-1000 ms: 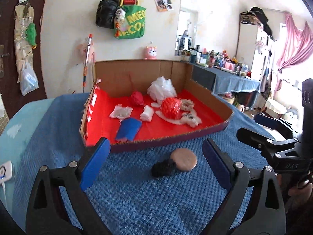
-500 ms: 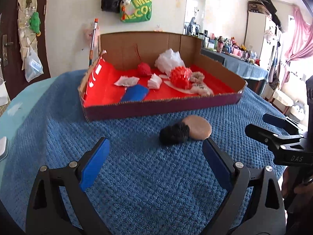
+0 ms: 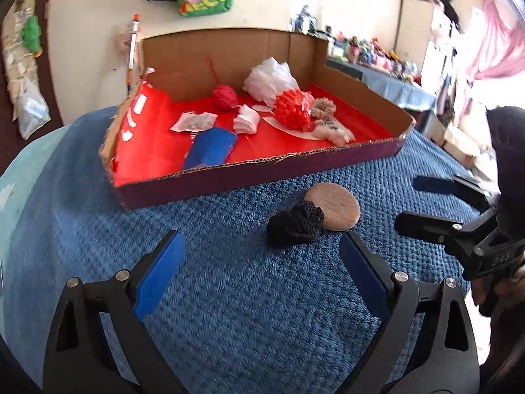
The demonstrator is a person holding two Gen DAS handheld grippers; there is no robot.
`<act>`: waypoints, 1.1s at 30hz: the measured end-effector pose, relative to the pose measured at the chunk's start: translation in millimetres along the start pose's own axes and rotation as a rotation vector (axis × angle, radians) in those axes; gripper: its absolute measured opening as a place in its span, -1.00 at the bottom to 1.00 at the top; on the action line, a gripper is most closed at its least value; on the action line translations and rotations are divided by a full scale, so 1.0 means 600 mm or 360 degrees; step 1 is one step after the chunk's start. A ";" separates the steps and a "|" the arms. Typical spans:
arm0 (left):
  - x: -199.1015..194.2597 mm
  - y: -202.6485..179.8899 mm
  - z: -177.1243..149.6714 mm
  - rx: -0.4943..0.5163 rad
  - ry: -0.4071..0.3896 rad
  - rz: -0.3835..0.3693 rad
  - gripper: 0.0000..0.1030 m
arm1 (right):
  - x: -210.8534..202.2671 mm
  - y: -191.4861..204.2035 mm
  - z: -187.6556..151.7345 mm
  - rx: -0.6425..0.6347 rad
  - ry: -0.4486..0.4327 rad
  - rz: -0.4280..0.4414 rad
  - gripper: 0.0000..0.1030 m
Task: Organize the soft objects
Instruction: 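Grasp the tan round sponge with the right tool while the left tool grasps the black yarn ball, then carry the sponge and yarn ball into the box and open both tools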
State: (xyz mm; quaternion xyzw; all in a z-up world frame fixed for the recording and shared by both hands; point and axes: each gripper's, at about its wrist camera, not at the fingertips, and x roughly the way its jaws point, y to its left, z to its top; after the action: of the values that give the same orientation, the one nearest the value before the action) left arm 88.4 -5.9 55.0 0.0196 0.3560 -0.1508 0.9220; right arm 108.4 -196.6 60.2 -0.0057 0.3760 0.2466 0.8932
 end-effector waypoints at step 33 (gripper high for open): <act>0.032 -0.006 0.041 0.0145 0.0120 -0.0297 -0.36 | 0.021 0.033 0.030 -0.0269 0.0055 0.0072 0.00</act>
State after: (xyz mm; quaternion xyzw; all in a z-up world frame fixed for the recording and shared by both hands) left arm 117.0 -18.0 61.1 0.0340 0.3834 -0.2510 0.8882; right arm 118.9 -170.2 68.2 -0.0769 0.3691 0.2974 0.8771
